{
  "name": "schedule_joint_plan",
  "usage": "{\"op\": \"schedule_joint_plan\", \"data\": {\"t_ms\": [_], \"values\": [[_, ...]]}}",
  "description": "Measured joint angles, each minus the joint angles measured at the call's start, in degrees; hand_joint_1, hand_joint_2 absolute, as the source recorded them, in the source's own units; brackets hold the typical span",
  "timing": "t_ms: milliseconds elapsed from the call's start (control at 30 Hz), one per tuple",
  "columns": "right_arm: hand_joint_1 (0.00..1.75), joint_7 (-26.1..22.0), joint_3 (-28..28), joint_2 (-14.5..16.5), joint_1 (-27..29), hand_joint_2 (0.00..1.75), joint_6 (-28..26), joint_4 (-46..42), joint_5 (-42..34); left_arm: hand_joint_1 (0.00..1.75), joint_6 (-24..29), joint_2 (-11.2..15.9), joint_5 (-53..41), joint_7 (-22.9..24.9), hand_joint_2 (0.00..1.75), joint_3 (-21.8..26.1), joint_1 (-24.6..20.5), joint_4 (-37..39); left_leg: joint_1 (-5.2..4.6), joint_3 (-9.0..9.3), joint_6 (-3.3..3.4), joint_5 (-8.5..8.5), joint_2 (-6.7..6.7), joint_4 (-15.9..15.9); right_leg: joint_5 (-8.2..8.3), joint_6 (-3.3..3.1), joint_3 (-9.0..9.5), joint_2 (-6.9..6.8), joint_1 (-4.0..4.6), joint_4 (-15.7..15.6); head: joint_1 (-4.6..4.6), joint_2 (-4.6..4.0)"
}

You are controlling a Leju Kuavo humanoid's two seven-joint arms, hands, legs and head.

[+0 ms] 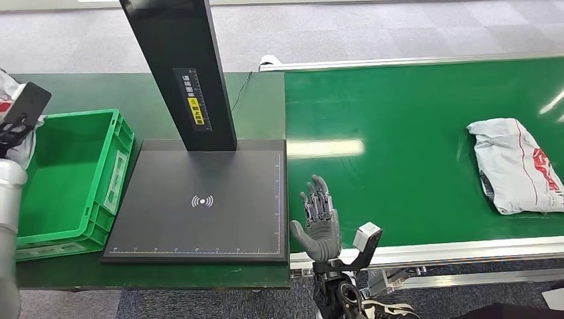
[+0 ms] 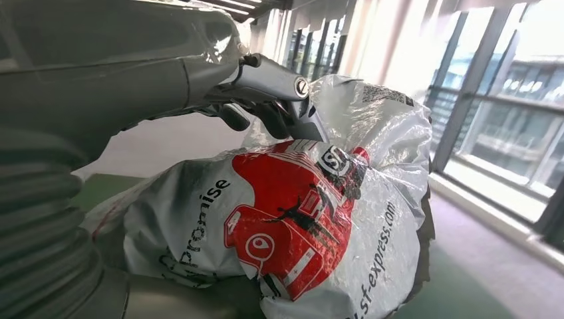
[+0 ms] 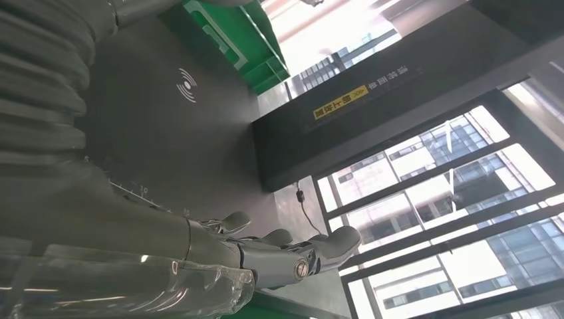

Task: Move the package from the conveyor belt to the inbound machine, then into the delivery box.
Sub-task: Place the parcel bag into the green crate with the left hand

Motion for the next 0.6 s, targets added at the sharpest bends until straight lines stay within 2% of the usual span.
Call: {"op": "schedule_joint_plan", "data": {"t_ms": [233, 600], "values": [[0.00, 0.3, 0.0, 0.1, 0.2, 1.75, 0.0, -0.4, 0.5, 1.75, -1.8, -1.0, -3.4, 3.2, 1.75, -0.6, 0.2, 4.4, 0.00, -0.01, 0.00, 0.00, 0.00, 0.0, 0.00, 0.00, 0.00, 0.00, 0.00, 0.0, -0.01, -0.01], [0.00, 0.4, 0.0, 0.1, 0.2, 1.75, 0.0, -0.5, 0.5, 1.75, -2.0, -1.5, -3.8, 3.4, 1.75, -0.8, 0.5, 6.9, 0.01, -0.02, 0.00, 0.00, 0.00, 0.0, 0.00, 0.00, 0.00, 0.00, 0.01, 0.0, -0.01, -0.01]]}}
